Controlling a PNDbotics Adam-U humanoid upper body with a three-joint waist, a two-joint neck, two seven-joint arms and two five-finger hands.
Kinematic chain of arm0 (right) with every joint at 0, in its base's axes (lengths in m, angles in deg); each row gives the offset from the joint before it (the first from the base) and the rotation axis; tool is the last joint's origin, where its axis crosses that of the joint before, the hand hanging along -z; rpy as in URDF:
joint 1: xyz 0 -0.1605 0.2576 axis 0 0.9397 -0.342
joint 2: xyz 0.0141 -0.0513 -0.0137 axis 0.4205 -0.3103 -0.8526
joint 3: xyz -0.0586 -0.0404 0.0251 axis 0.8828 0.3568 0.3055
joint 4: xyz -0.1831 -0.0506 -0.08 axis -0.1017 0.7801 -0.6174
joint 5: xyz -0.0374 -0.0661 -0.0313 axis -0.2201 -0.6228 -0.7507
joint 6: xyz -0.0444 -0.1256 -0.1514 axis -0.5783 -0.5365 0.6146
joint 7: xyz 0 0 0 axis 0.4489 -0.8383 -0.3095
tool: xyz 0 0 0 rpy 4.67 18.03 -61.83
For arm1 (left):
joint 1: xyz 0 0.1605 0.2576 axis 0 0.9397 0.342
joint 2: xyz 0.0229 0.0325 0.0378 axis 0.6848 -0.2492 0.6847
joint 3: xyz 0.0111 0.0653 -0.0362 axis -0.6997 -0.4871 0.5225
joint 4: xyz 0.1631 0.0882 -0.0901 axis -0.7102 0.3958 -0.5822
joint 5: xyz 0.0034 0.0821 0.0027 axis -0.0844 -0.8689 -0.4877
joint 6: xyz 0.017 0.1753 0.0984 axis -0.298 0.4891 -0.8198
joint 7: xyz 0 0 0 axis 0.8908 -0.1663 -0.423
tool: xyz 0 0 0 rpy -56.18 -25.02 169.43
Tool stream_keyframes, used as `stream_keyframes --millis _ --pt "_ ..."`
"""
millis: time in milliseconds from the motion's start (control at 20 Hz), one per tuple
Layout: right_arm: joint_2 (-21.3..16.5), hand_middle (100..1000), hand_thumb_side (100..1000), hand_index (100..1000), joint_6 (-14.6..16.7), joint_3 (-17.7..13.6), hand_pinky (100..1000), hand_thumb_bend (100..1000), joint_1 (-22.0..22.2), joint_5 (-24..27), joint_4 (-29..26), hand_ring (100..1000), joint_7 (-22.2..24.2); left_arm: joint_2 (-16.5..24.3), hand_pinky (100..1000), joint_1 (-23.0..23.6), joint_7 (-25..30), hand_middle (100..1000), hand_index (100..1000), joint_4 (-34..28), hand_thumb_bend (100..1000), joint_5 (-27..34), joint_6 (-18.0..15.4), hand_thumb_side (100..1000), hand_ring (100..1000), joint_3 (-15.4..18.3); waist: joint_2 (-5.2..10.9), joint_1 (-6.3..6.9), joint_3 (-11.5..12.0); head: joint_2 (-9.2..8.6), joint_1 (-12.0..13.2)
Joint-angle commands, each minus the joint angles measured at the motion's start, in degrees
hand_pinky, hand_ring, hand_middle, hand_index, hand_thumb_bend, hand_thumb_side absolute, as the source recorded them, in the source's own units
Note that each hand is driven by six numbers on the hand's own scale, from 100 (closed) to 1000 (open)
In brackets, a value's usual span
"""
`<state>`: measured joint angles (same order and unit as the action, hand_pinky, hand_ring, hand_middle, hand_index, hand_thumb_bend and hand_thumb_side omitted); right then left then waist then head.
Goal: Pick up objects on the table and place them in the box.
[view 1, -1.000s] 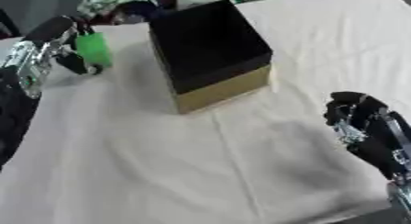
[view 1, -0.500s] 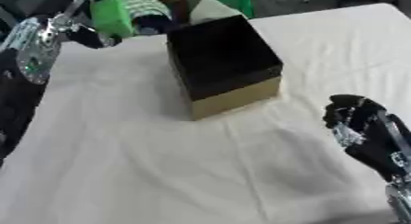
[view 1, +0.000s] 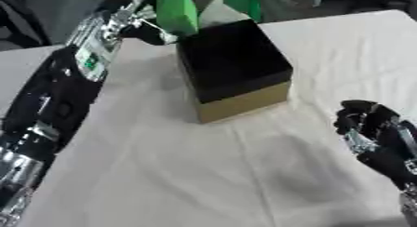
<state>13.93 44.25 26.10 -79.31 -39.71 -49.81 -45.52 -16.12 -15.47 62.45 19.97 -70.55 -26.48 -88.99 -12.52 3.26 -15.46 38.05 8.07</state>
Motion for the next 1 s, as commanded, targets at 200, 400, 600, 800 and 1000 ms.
stream_keyframes --millis 200,400,600,800,1000 --pt "-0.2 622 355 760 0.1 0.3 601 211 -0.9 0.4 -1.0 623 0.5 -3.1 635 -1.8 -0.4 416 656 1.0 478 -3.8 -1.0 100 497 -0.6 1.11 -0.57 -0.1 -1.34 1.1" --pt "-0.1 622 355 760 0.1 0.3 601 211 -0.9 0.4 -1.0 623 0.5 -5.0 662 -1.2 0.0 507 711 2.4 522 -5.6 -2.0 100 569 -1.1 1.05 -0.75 -0.2 -1.58 1.2" --pt "0.0 622 355 759 0.1 0.3 600 211 -0.9 0.4 -1.0 623 0.6 -6.3 698 -0.2 0.6 599 775 3.1 683 -6.7 -3.3 227 649 -2.0 1.0 -0.87 -0.2 -1.62 1.1" --pt "0.1 623 356 759 0.0 0.3 600 212 -0.8 0.5 -0.9 623 0.5 -6.6 732 0.4 2.3 690 813 3.1 926 -7.7 -4.5 384 713 -2.8 1.03 -0.83 0.0 -1.62 0.8" --pt "0.1 623 365 759 0.1 0.2 599 209 -0.7 0.4 -0.9 623 0.5 -5.9 763 1.0 4.2 761 833 1.3 1000 -7.3 -5.4 457 756 -3.1 1.14 -0.79 0.5 -1.6 0.4"
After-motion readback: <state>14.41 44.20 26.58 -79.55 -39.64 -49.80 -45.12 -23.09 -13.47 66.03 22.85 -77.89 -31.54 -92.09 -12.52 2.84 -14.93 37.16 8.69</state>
